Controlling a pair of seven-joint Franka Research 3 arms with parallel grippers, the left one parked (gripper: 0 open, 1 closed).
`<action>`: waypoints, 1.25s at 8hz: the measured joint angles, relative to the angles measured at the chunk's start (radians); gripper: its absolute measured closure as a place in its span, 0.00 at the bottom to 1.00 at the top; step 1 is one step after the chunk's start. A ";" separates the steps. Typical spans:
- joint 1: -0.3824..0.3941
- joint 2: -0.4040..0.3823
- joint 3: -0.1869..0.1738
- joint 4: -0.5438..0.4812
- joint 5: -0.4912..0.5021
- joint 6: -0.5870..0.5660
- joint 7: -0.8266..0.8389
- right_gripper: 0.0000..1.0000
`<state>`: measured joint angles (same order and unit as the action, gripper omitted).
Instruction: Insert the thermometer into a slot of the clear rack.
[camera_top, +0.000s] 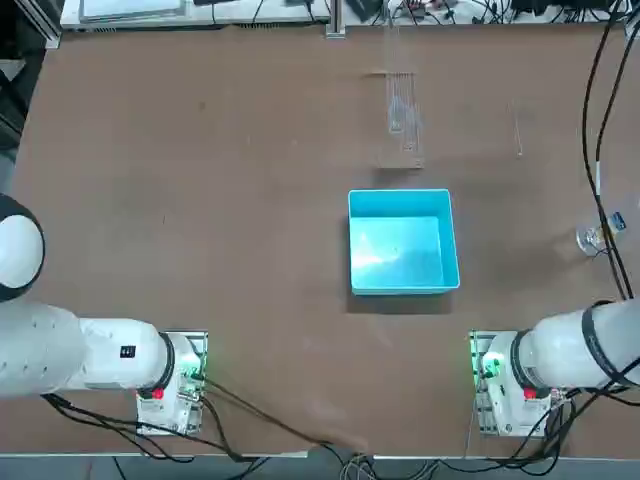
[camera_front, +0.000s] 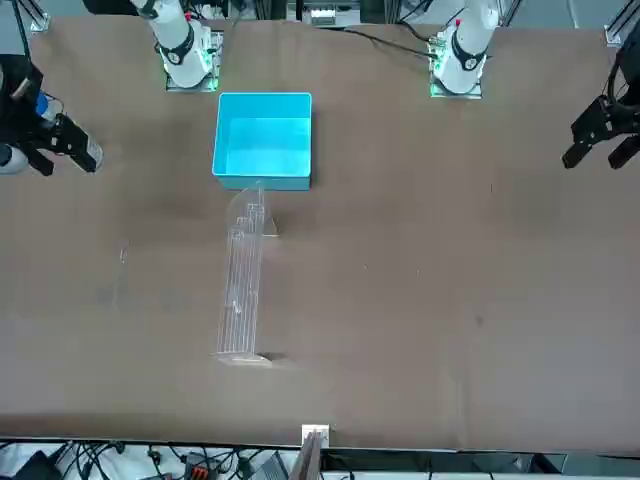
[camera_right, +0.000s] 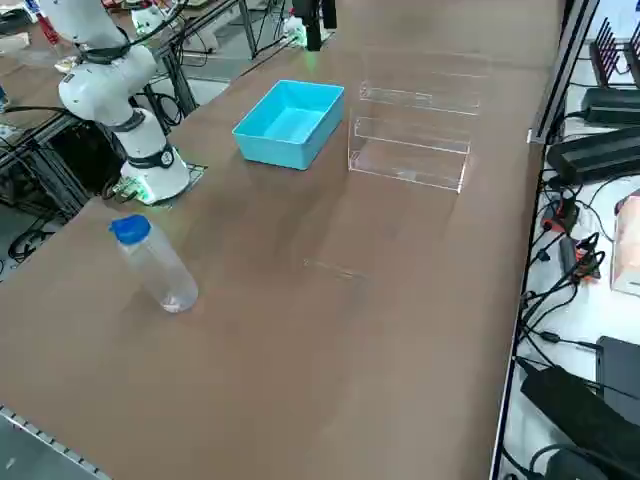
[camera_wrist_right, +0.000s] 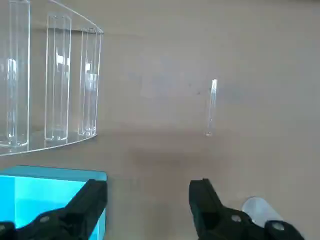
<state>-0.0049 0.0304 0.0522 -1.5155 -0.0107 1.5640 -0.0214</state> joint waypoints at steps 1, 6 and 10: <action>0.000 0.000 0.000 0.000 0.000 -0.001 0.000 0.00; -0.003 0.000 0.000 0.000 0.000 -0.004 0.000 0.00; -0.084 0.079 -0.003 -0.015 0.000 0.045 0.001 0.00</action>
<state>-0.0894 0.1090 0.0495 -1.5305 -0.0110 1.6094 -0.0206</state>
